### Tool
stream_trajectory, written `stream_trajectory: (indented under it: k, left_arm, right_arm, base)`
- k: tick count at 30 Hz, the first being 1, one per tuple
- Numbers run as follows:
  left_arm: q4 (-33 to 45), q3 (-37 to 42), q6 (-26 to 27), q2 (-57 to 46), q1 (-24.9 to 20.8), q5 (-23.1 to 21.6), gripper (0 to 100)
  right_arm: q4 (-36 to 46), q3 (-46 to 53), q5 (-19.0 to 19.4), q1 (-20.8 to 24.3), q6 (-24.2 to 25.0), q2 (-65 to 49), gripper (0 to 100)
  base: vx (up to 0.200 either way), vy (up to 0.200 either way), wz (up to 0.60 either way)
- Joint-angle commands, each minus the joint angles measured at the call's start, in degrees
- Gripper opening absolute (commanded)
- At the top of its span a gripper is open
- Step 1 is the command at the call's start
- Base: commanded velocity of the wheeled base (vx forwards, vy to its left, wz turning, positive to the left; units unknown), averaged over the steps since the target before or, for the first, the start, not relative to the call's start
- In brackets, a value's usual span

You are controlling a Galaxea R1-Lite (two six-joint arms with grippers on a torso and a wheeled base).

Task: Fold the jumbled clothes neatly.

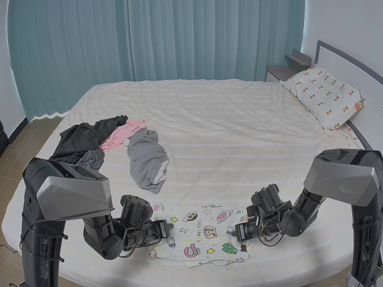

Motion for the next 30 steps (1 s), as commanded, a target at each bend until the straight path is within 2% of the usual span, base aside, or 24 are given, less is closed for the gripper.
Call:
stream_trajectory:
  k: [1,6,20,30]
  left_arm:
    - [-0.1,0.0,0.0,0.1,0.0,0.1,0]
    - [-0.1,0.0,0.0,0.0,-0.3,1.5,0]
    - [2.6,0.1,-0.3,-1.3,-0.9,1.7,0]
    - [2.7,0.4,-0.4,-3.9,-1.8,1.8,0]
  right_arm:
    - [0.0,0.0,0.0,0.0,0.0,0.0,0]
    - [-0.2,0.3,0.0,0.0,0.0,-0.1,0]
    - [-6.1,3.0,-0.4,-0.1,0.6,-0.7,0]
    - [-9.9,5.3,-0.4,0.0,1.2,-2.1,0]
  base:
    - [0.000,0.000,0.00]
    - [0.000,0.000,0.00]
    - [0.000,0.000,0.00]
    - [0.000,-0.200,0.00]
